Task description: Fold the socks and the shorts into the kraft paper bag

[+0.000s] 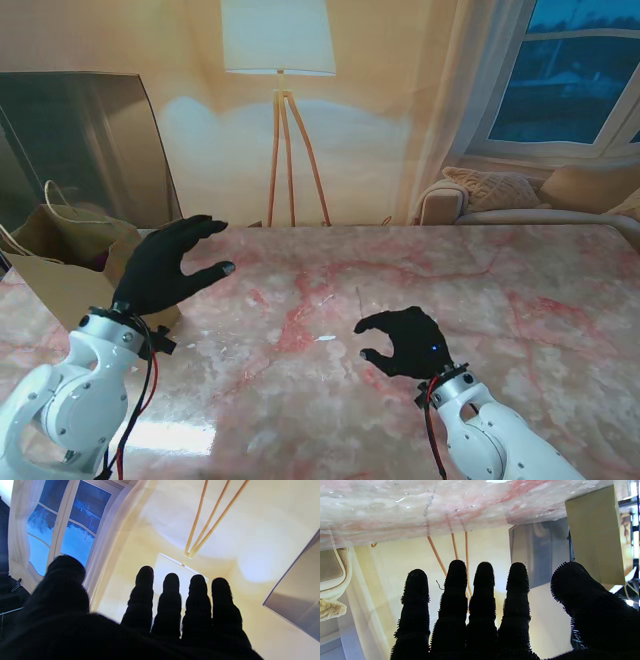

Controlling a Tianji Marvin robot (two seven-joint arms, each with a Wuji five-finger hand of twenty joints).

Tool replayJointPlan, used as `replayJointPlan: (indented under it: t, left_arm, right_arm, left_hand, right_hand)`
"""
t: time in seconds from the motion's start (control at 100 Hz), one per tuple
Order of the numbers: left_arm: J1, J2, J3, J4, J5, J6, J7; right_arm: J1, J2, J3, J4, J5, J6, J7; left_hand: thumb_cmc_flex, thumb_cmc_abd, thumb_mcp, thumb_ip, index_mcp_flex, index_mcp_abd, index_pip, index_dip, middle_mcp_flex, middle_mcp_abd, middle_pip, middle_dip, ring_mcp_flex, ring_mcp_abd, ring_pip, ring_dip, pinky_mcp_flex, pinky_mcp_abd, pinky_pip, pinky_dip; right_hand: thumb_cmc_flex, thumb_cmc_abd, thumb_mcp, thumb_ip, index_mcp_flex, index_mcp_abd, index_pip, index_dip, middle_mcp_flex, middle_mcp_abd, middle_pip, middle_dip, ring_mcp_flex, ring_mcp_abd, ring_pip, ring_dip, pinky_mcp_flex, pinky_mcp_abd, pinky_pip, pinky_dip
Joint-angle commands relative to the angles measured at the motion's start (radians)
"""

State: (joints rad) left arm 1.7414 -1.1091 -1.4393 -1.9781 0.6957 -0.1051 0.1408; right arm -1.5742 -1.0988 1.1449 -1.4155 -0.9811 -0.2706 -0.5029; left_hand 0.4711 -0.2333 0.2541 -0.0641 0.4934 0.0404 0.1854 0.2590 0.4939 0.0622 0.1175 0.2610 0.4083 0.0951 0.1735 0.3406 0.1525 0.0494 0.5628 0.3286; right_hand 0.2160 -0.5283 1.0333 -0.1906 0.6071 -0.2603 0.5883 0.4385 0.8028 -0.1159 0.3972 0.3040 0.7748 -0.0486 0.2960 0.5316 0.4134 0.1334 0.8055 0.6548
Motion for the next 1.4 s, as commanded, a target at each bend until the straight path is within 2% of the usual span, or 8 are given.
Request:
replayJointPlan:
  t: [0.0, 0.25, 0.52, 0.61, 0.68, 0.83, 0.99, 1.39]
  left_arm:
    - [0.026, -0.015, 0.029, 0.029, -0.007, -0.019, 0.009]
    - [0.06, -0.031, 0.135, 0.114, 0.0, -0.112, 0.147]
    - [0.045, -0.049, 0.232, 0.209, -0.02, -0.188, 0.247]
    - [0.052, -0.05, 0.243, 0.216, -0.021, -0.197, 0.252]
    - [0.055, -0.054, 0.252, 0.223, -0.035, -0.203, 0.264]
    - [0.066, -0.057, 0.259, 0.231, -0.049, -0.212, 0.275]
    - [0.074, -0.053, 0.255, 0.233, -0.055, -0.229, 0.252]
    - [0.084, -0.054, 0.248, 0.23, -0.061, -0.231, 0.252]
  right_arm:
    - [-0.014, -0.01, 0.003, -0.02, 0.007, 0.002, -0.007]
    - [-0.049, -0.022, 0.027, -0.07, 0.053, -0.01, 0.0]
    - [-0.08, -0.035, 0.037, -0.124, 0.121, -0.03, 0.026]
    - [-0.089, -0.039, 0.041, -0.14, 0.146, -0.037, 0.042]
    - [-0.101, -0.041, 0.044, -0.16, 0.162, -0.041, 0.051]
    - [-0.129, -0.047, 0.045, -0.195, 0.206, -0.053, 0.067]
    - [-0.15, -0.051, 0.043, -0.209, 0.259, -0.061, 0.1]
    - [-0.151, -0.055, 0.025, -0.192, 0.248, -0.068, 0.065]
  left_hand:
    - [-0.023, 0.034, -0.009, 0.06, 0.018, 0.006, 0.001, -0.001, -0.008, 0.006, 0.002, -0.005, 0.012, -0.03, 0.004, -0.006, -0.016, -0.026, -0.011, -0.02]
    - [-0.034, 0.041, 0.03, 0.061, 0.041, 0.015, 0.019, 0.003, -0.003, -0.004, 0.008, -0.008, -0.038, -0.049, -0.018, -0.031, -0.068, -0.02, -0.1, -0.072]
    - [-0.049, 0.044, 0.072, 0.058, 0.047, 0.021, 0.035, 0.008, -0.011, -0.004, 0.017, -0.008, -0.051, -0.055, -0.005, -0.042, -0.036, -0.053, -0.06, -0.054]
    - [-0.052, 0.061, 0.091, 0.065, 0.044, 0.022, 0.036, 0.008, -0.015, -0.004, 0.019, -0.009, -0.055, -0.06, -0.003, -0.043, -0.04, -0.064, -0.059, -0.054]
    - [-0.086, 0.061, 0.165, 0.102, 0.046, 0.026, 0.037, 0.004, -0.014, -0.002, 0.022, -0.01, -0.056, -0.06, 0.002, -0.047, -0.041, -0.066, -0.061, -0.057]
    - [-0.115, 0.071, 0.228, 0.14, 0.042, 0.036, 0.026, -0.005, -0.017, 0.005, 0.019, -0.012, -0.062, -0.055, 0.001, -0.05, -0.05, -0.063, -0.07, -0.062]
    - [-0.135, 0.082, 0.224, 0.148, 0.03, 0.041, 0.016, -0.011, -0.019, 0.004, 0.016, -0.013, -0.062, -0.056, -0.001, -0.052, -0.052, -0.061, -0.077, -0.066]
    - [-0.126, 0.088, 0.19, 0.141, 0.031, 0.04, 0.011, -0.014, -0.02, 0.003, 0.014, -0.013, -0.064, -0.057, -0.005, -0.052, -0.055, -0.058, -0.082, -0.067]
  right_hand:
    - [-0.037, 0.025, -0.015, 0.062, -0.041, 0.011, -0.03, -0.006, -0.032, 0.016, -0.015, -0.007, -0.028, 0.004, -0.033, -0.007, -0.003, -0.004, -0.005, 0.015]
    - [-0.049, 0.048, -0.048, 0.068, -0.073, 0.045, -0.058, -0.017, -0.057, 0.024, -0.054, -0.046, -0.037, 0.02, -0.067, -0.045, -0.005, -0.012, -0.024, -0.005]
    - [-0.098, 0.122, -0.138, 0.089, -0.154, 0.116, -0.131, -0.058, -0.112, 0.045, -0.104, -0.098, -0.067, 0.053, -0.104, -0.103, -0.003, -0.049, -0.073, -0.07]
    - [-0.126, 0.157, -0.176, 0.1, -0.173, 0.134, -0.149, -0.07, -0.126, 0.056, -0.12, -0.107, -0.087, 0.062, -0.117, -0.12, -0.016, -0.058, -0.096, -0.098]
    - [-0.154, 0.187, -0.207, 0.109, -0.183, 0.145, -0.162, -0.079, -0.134, 0.061, -0.133, -0.114, -0.1, 0.061, -0.127, -0.136, -0.025, -0.063, -0.111, -0.119]
    - [-0.229, 0.257, -0.273, 0.134, -0.206, 0.205, -0.213, -0.116, -0.152, 0.088, -0.182, -0.137, -0.127, 0.055, -0.147, -0.18, -0.048, -0.093, -0.17, -0.202]
    - [-0.275, 0.343, -0.34, 0.144, -0.245, 0.246, -0.263, -0.149, -0.191, 0.11, -0.243, -0.167, -0.18, 0.076, -0.157, -0.203, -0.094, -0.088, -0.2, -0.258]
    - [-0.224, 0.331, -0.353, 0.149, -0.242, 0.215, -0.249, -0.13, -0.197, 0.091, -0.218, -0.154, -0.181, 0.056, -0.148, -0.187, -0.119, -0.033, -0.164, -0.229]
